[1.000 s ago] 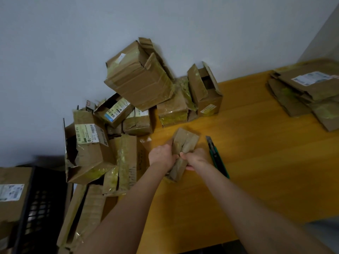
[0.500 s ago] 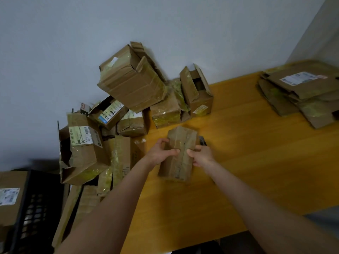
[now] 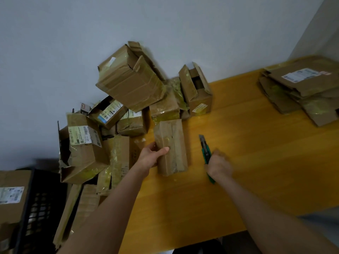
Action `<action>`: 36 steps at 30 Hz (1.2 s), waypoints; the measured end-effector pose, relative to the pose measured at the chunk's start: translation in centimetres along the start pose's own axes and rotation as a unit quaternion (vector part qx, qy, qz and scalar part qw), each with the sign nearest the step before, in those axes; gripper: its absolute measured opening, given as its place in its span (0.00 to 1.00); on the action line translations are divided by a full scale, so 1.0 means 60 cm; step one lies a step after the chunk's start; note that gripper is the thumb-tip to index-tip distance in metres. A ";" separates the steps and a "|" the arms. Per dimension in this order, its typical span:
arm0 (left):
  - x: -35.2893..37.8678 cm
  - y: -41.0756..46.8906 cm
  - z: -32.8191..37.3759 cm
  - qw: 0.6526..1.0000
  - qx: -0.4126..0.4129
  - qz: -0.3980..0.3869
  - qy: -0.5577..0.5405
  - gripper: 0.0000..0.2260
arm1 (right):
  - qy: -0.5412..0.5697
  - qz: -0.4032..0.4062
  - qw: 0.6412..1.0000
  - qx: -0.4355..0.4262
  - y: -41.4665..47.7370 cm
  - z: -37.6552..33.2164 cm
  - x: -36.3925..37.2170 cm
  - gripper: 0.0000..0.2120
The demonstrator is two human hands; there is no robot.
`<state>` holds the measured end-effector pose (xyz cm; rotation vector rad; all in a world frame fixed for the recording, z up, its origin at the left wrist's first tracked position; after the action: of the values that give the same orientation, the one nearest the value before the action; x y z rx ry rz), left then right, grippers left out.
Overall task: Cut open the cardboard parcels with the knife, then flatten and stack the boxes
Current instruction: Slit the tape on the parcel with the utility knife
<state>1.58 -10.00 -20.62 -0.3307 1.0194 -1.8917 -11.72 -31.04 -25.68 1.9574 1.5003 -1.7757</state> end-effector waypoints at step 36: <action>0.023 -0.011 -0.008 0.997 -0.002 0.049 -0.052 0.35 | -0.101 -0.105 0.947 -0.287 -0.113 -0.155 -0.115 0.33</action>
<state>0.15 -10.77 -20.68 -0.3704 0.9531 -1.7669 -8.79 -25.60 -13.76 1.3370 1.9256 -1.3301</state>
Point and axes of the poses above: each hand's wrist, its own y-axis towards the middle knuckle, its own x-axis out of the palm, z = x × y, the point moved 8 cm from there along y, towards the middle knuckle, and after that the axes turned 13 degrees about -x, right-handed, at the moved point
